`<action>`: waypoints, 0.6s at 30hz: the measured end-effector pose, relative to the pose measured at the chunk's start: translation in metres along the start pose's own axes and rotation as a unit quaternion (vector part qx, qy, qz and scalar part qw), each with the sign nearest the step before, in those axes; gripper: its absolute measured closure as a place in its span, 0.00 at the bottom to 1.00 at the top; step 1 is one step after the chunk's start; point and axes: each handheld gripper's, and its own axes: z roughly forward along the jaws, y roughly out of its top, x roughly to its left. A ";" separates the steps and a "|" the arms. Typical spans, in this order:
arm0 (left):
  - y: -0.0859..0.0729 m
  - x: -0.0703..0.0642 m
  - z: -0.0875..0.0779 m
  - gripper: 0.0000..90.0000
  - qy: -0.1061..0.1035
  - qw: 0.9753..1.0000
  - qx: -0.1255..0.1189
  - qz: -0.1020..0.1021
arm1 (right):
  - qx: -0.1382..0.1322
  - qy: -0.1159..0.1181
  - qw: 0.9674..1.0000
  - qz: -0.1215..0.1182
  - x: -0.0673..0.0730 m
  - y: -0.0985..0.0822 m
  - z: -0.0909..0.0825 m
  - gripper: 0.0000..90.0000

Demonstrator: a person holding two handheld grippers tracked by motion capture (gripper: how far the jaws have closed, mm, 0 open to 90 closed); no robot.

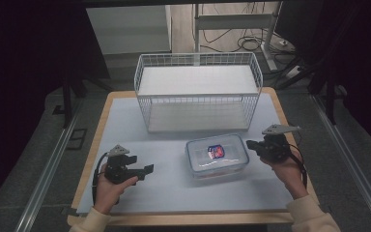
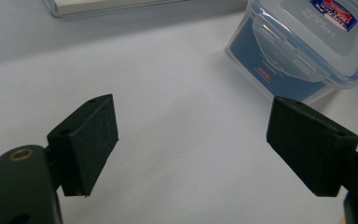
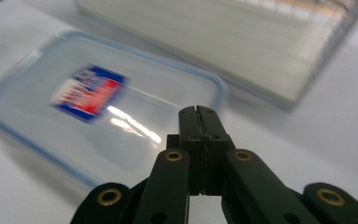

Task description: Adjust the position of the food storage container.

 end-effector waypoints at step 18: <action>-0.001 0.003 0.003 0.18 0.001 1.000 0.008 -0.001 | 0.059 0.022 0.998 0.014 -0.015 -0.025 0.042 1.00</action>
